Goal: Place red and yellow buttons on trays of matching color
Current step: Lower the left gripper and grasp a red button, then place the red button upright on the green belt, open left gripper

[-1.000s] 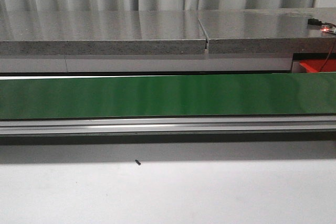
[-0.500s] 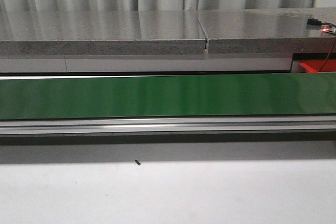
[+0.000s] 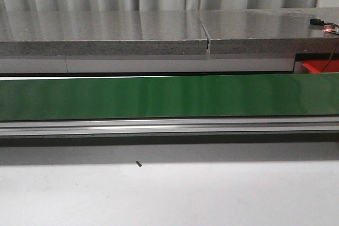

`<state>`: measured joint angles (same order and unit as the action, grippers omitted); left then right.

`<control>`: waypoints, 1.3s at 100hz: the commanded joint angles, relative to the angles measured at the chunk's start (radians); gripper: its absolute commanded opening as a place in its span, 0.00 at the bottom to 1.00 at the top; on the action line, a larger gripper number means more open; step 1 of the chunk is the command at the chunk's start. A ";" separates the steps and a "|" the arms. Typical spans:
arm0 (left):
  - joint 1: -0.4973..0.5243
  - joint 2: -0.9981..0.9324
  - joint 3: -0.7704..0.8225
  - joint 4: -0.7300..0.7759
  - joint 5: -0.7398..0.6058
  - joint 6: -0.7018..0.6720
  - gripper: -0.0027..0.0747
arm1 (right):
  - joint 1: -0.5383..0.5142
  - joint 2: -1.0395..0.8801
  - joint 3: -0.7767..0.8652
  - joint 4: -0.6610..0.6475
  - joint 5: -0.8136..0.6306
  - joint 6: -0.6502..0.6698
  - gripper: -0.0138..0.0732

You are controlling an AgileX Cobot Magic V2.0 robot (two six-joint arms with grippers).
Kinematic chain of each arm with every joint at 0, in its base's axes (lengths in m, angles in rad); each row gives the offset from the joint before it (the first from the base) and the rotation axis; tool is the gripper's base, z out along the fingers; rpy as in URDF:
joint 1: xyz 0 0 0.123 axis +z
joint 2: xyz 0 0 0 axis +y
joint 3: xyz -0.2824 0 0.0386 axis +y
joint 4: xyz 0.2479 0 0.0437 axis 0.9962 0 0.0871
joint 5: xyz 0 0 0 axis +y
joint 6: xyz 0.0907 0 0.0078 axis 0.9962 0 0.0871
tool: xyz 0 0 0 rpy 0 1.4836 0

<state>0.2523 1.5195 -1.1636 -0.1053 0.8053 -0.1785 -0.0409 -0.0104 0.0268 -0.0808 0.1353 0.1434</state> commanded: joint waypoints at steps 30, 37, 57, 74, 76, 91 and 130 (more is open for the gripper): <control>-0.016 0.030 -0.041 -0.010 -0.053 -0.006 0.44 | -0.005 -0.020 -0.016 -0.011 -0.079 -0.005 0.05; -0.016 0.030 -0.041 -0.010 -0.053 -0.006 0.57 | -0.005 -0.020 -0.016 -0.011 -0.079 -0.005 0.05; -0.023 0.008 -0.041 -0.067 -0.058 0.037 0.68 | -0.005 -0.020 -0.016 -0.011 -0.079 -0.005 0.05; -0.046 -0.052 -0.042 -0.085 -0.058 0.041 0.68 | -0.005 -0.020 -0.016 -0.011 -0.079 -0.005 0.05; -0.046 -0.061 -0.042 -0.085 -0.058 0.041 0.68 | -0.005 -0.020 -0.016 -0.011 -0.079 -0.005 0.05; -0.042 -0.132 -0.042 -0.075 -0.036 0.041 0.67 | -0.005 -0.020 -0.016 -0.011 -0.079 -0.005 0.05; 0.077 -0.254 0.008 -0.002 0.021 0.037 0.67 | -0.005 -0.020 -0.016 -0.011 -0.079 -0.005 0.05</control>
<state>0.2900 1.3093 -1.1519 -0.1128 0.8530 -0.1390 -0.0409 -0.0104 0.0268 -0.0808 0.1353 0.1434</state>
